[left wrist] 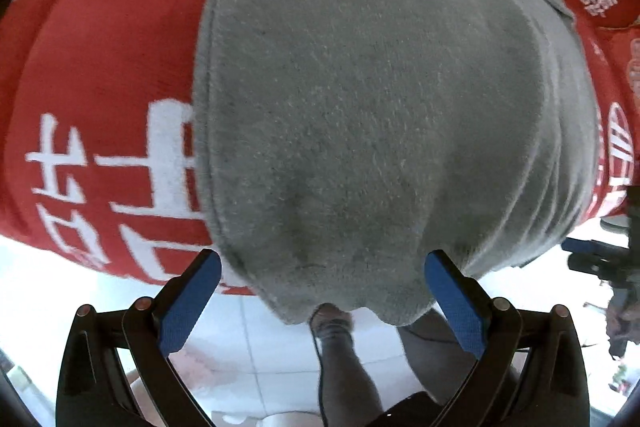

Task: Fold small clothes
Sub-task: 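Move both tools toward the sweater hem to fold it up, then grasp the sweater hem with the left gripper while the right gripper grasps it too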

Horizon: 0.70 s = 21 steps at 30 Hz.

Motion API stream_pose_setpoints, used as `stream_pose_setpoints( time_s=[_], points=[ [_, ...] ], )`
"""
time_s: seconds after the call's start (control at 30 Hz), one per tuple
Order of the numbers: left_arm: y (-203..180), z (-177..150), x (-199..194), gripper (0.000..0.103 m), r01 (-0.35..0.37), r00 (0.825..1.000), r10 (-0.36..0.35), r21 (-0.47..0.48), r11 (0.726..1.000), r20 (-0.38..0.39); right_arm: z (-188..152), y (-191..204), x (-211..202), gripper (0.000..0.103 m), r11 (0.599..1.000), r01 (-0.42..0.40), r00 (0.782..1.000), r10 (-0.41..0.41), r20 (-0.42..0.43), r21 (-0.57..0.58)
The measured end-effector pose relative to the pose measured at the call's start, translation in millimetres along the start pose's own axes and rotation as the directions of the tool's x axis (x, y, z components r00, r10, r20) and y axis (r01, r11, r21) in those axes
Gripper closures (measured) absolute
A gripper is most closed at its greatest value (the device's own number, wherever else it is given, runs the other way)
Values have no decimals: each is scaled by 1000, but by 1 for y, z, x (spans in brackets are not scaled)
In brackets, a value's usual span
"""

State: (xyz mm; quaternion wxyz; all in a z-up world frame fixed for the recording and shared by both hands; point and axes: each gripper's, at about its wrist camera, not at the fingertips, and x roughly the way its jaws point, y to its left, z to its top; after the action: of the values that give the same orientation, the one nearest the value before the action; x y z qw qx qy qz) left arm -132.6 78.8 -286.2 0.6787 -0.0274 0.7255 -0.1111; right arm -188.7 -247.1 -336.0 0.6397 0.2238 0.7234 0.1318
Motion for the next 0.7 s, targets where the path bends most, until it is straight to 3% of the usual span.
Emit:
stream_pose_setpoints(
  time_s=[0.33,0.47,0.7],
  points=[
    [23,3,-4,1,162,987,-161,-17,987,21,11,8,3,15,990,-138,990,138,19,-28],
    [24,3,-2,1,161,987,-161,12,987,17,11,9,-7,15,987,-157,986,159,59,-39],
    [4,-1,12,1,88,996,-88,93,992,-13,9,-8,-11,15,981,-194,977,191,99,19]
  ],
)
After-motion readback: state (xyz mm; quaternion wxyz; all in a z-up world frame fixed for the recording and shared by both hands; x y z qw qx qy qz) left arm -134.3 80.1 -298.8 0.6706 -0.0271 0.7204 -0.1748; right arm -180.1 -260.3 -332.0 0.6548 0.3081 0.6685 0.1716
